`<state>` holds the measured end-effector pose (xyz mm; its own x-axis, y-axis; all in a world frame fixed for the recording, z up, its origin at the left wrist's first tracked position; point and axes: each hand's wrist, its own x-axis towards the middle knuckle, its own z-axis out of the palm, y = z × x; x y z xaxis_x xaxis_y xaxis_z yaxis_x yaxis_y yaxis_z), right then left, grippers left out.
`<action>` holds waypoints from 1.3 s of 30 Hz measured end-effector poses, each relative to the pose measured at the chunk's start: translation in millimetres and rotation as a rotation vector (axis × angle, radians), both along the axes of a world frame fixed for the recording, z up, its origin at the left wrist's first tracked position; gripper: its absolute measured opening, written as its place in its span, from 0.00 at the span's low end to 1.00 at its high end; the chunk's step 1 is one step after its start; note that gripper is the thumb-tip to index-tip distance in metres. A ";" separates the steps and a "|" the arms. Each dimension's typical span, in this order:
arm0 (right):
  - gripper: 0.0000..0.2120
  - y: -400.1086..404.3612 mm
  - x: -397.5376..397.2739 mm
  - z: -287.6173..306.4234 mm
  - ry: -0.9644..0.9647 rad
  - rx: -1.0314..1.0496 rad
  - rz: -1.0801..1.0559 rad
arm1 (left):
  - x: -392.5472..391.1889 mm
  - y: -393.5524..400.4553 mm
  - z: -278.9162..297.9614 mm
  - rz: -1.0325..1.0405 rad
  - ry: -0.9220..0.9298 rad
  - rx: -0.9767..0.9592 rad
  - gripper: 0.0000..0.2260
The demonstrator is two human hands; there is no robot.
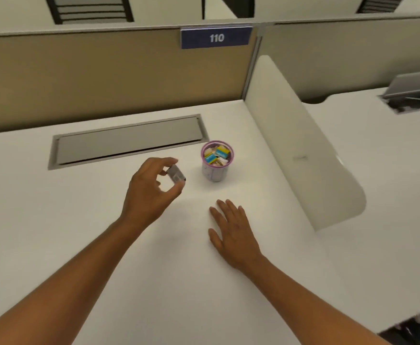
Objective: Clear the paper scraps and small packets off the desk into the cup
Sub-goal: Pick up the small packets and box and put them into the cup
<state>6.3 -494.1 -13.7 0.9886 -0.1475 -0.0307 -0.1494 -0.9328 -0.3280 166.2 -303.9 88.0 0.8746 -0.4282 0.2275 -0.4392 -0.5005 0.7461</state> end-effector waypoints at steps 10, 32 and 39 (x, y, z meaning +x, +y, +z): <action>0.27 -3.3 -2.2 -14.6 -0.052 -0.003 -0.013 | 35.4 -98.5 3.5 -0.191 -0.061 0.127 0.19; 0.27 -4.5 -2.6 -22.7 -0.081 -0.014 -0.022 | 47.6 -110.0 -23.0 -0.171 -0.317 0.298 0.21; 0.27 -4.9 -2.9 -16.8 -0.055 -0.016 -0.011 | 38.2 -56.7 4.9 -0.124 -0.386 0.301 0.25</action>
